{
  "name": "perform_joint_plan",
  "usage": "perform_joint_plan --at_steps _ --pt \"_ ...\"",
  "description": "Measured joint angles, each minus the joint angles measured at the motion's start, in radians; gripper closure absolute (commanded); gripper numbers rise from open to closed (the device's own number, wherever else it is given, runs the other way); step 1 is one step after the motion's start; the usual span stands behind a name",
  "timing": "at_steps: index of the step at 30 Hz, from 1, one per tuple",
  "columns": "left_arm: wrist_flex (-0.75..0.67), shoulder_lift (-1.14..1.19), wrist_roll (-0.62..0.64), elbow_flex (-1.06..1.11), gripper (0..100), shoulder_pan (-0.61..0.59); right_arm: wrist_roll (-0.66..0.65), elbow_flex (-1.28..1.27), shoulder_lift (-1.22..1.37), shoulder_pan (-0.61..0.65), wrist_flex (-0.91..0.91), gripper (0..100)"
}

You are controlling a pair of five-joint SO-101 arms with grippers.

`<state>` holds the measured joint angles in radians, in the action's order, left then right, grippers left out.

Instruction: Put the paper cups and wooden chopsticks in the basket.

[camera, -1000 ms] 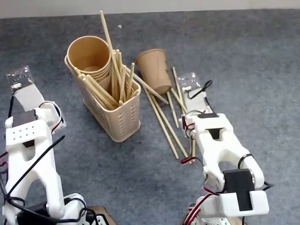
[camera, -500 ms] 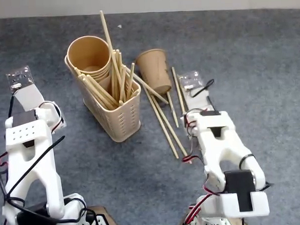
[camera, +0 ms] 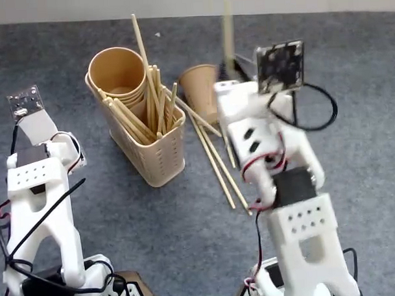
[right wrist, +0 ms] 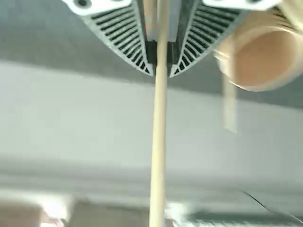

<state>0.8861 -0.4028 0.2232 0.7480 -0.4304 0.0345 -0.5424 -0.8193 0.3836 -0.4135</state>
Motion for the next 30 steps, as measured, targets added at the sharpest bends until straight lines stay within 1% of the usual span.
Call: perform_joint_plan --at_steps 6,11,16,18,20,23,25,30 --pt "-0.002 0.0 0.0 0.0 85 0.0 0.011 0.003 -0.014 0.226 0.201 99.3" --pt "-0.002 0.0 0.0 0.0 85 0.0 0.012 -0.06 -0.026 0.324 0.342 99.3" --pt "-0.025 0.0 0.0 0.0 85 0.0 0.014 -0.226 -0.026 0.353 0.565 99.1" --pt "-0.028 0.0 0.0 0.0 85 0.0 0.014 -0.296 -0.026 0.354 0.643 97.1" --pt "-0.028 0.0 0.0 0.0 85 0.0 0.014 -0.354 -0.026 0.354 0.681 89.9" --pt "-0.028 0.0 0.0 0.0 85 0.0 0.014 -0.361 -0.026 0.354 0.7 78.2" --pt "-0.028 0.0 0.0 0.0 85 0.0 0.014 -0.367 -0.026 0.354 0.706 78.1" --pt "-0.028 0.0 0.0 0.0 85 0.0 0.014 -0.367 -0.026 0.354 0.672 83.7"
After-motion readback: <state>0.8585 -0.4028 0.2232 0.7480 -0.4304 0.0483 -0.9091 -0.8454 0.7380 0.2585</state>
